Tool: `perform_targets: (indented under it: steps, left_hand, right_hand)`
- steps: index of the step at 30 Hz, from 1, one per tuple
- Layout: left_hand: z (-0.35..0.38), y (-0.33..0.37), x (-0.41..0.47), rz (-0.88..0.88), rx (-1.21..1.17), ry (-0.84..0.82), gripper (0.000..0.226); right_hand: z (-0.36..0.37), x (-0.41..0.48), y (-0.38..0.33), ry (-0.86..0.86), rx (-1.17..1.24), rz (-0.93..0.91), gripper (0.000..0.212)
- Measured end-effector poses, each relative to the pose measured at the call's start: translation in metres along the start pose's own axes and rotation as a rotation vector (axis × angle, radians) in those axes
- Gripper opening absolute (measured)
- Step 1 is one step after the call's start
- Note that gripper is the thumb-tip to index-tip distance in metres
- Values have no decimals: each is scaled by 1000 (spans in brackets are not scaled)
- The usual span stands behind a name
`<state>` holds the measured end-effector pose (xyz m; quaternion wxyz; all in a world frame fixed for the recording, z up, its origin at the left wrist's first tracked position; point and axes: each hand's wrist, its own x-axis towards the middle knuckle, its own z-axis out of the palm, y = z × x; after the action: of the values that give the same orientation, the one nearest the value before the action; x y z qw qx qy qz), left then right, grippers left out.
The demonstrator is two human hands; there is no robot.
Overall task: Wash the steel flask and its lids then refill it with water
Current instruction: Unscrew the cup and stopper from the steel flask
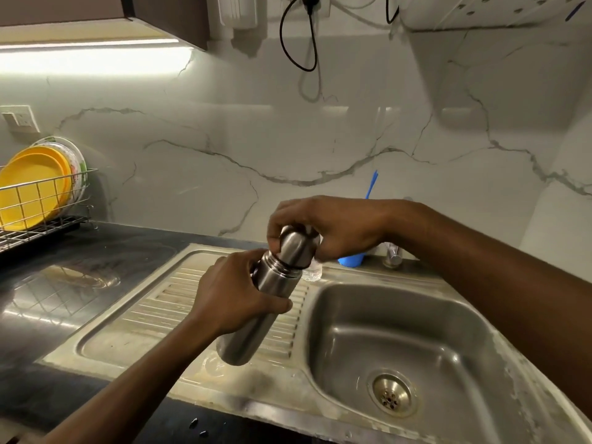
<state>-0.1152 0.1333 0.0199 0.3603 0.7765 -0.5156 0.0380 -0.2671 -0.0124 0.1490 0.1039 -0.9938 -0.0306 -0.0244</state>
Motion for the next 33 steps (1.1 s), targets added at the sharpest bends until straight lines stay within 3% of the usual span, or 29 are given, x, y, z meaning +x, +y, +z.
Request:
perform_targets:
  steps: [3, 7, 10, 17, 26, 33]
  left_hand:
    - [-4, -13, 0, -28, -17, 19, 75]
    - [-12, -31, -2, -77, -35, 31, 56]
    - [-15, -45, -4, -114, -51, 46, 64]
    - [-16, -66, -7, -132, -88, 58, 72]
    - [-11, -63, -8, -121, -96, 63, 62]
    - [-9, -57, -11, -108, -99, 59, 60]
  right_hand:
    - [-6, 10, 9, 105, 80, 7, 57]
    - [0, 25, 43, 177, 301, 189, 63]
    - [28, 46, 70, 175, 398, 303, 61]
    - [116, 98, 121, -82, 277, 498, 57]
    - [169, 119, 151, -185, 109, 553, 62]
    - [175, 115, 154, -216, 125, 589, 96]
